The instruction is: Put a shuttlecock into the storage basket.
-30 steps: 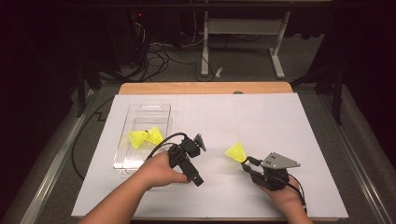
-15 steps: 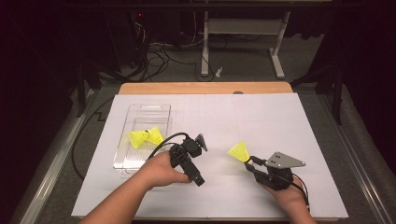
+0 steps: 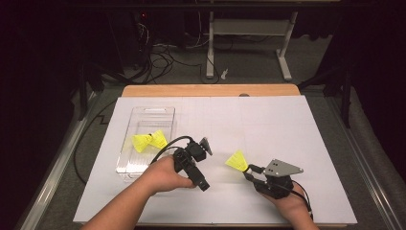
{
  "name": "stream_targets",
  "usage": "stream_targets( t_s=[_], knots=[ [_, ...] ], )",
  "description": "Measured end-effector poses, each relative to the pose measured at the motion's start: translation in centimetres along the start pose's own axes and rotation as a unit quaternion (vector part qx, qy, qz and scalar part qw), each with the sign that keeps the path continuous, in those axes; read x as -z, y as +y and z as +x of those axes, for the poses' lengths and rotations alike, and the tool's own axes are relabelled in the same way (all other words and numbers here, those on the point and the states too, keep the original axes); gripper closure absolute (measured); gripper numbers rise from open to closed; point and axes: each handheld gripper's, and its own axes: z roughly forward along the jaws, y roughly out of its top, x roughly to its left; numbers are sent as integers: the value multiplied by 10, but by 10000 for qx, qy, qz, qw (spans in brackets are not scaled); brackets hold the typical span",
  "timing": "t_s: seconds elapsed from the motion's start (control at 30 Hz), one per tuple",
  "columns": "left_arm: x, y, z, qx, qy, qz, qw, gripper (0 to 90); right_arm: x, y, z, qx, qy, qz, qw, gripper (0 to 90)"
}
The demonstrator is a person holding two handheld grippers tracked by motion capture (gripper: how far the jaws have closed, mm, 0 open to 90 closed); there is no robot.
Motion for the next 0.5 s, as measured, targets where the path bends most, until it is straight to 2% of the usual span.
stream_targets(
  t_s=[0.27, 0.5],
  knots=[
    [-2, 1, -2, -20, -8, 17, 10000, 25, -4, 5, 11, 187, 173, -2, 9997, 657],
    [-2, 1, -3, -45, -23, 19, 10000, 27, -6, 8, 18, 251, 287, -23, 9993, 657]
  ],
)
